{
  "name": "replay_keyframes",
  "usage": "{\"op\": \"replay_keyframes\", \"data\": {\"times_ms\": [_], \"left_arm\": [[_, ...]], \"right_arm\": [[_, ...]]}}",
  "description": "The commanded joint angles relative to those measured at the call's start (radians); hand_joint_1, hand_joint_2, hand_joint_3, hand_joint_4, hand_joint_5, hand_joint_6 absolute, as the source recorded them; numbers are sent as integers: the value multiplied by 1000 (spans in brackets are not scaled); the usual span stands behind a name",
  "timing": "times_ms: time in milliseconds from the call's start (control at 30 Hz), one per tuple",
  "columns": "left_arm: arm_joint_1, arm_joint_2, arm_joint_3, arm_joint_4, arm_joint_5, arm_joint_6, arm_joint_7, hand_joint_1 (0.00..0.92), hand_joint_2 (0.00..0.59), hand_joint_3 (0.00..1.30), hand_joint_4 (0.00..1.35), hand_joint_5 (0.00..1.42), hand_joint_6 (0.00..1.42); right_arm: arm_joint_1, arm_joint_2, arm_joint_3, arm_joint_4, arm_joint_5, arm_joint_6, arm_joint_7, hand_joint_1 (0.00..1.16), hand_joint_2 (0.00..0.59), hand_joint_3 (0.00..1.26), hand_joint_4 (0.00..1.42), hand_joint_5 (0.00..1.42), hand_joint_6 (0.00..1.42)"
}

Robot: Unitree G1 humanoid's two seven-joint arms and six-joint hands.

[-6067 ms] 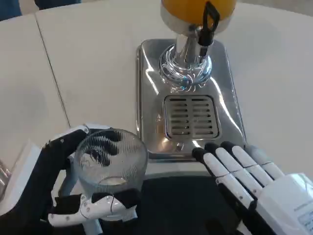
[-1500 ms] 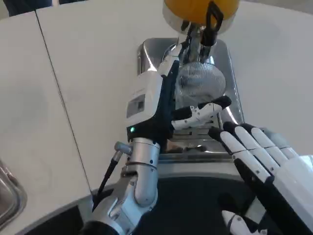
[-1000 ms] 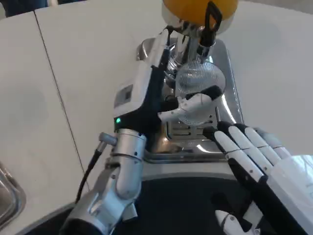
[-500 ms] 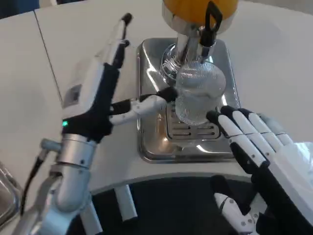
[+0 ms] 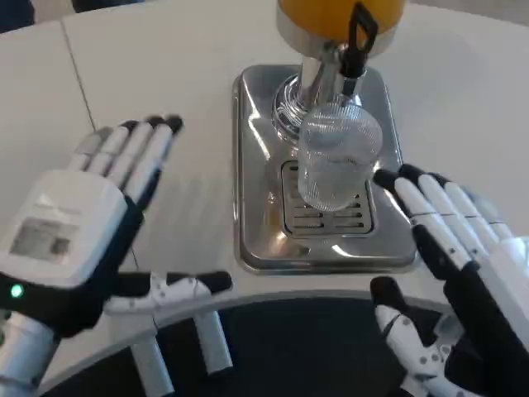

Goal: Grasp the cup under the faucet to collect the drink, then remove the cup.

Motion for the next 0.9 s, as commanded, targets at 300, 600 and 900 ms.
{"op": "replay_keyframes", "data": {"times_ms": [300, 600, 900], "left_arm": [[294, -33, -65, -174, 299, 53, 40, 290, 55, 0, 0, 0, 0], [369, -27, -42, -186, 271, 28, 68, 263, 60, 0, 0, 0, 0], [350, -62, -29, -202, 263, 39, 64, 240, 71, 0, 0, 0, 0]], "right_arm": [[-142, 155, 48, -49, 114, 290, 32, 233, 570, 1, 0, 0, 0], [-348, 203, 43, -13, 267, 463, -1, 206, 554, 0, 0, 0, 0], [-566, 193, 62, 73, 336, 562, -73, 151, 561, 0, 0, 0, 0]]}}
